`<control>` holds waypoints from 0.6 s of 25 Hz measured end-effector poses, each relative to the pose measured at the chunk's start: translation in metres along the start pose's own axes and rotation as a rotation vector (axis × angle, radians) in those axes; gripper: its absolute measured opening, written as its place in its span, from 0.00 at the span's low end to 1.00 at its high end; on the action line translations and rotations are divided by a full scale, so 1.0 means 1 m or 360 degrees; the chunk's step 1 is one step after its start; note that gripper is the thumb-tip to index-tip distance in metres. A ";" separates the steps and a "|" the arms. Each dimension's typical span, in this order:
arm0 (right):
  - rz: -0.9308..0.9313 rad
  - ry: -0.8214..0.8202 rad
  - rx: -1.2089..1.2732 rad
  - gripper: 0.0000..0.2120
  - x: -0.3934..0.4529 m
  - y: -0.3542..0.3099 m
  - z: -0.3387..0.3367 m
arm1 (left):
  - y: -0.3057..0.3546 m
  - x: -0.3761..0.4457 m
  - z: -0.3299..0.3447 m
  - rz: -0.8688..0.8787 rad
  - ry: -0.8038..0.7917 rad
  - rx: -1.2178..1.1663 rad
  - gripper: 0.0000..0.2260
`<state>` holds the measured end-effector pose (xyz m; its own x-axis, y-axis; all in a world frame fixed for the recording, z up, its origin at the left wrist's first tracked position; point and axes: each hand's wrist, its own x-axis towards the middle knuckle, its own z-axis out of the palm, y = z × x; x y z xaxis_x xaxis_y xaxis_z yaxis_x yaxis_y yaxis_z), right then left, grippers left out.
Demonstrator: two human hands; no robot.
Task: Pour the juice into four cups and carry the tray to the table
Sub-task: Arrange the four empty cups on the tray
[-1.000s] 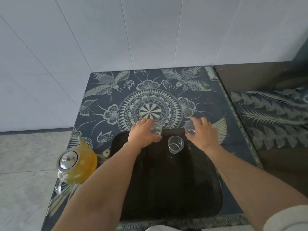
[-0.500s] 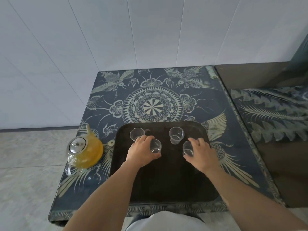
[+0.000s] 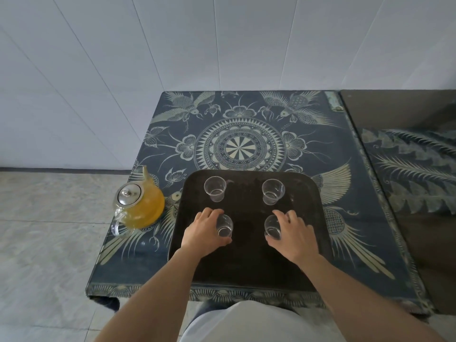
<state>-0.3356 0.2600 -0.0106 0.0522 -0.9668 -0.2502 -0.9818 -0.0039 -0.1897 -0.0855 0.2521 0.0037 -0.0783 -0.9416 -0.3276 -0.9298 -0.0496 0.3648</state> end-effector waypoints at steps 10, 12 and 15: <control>0.0046 -0.0022 0.0048 0.37 -0.006 -0.003 0.009 | -0.007 -0.002 0.006 -0.0018 -0.0028 0.0032 0.38; 0.0048 -0.0032 0.0042 0.38 -0.006 -0.002 0.010 | -0.007 -0.002 0.009 -0.0025 -0.0021 0.0009 0.39; 0.0020 -0.0006 0.0036 0.44 -0.009 0.002 0.010 | -0.006 -0.002 0.011 -0.0032 -0.0017 -0.0042 0.42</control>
<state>-0.3363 0.2709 -0.0185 0.0405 -0.9658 -0.2563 -0.9780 0.0142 -0.2081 -0.0839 0.2583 -0.0071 -0.0637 -0.9367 -0.3443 -0.9215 -0.0772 0.3807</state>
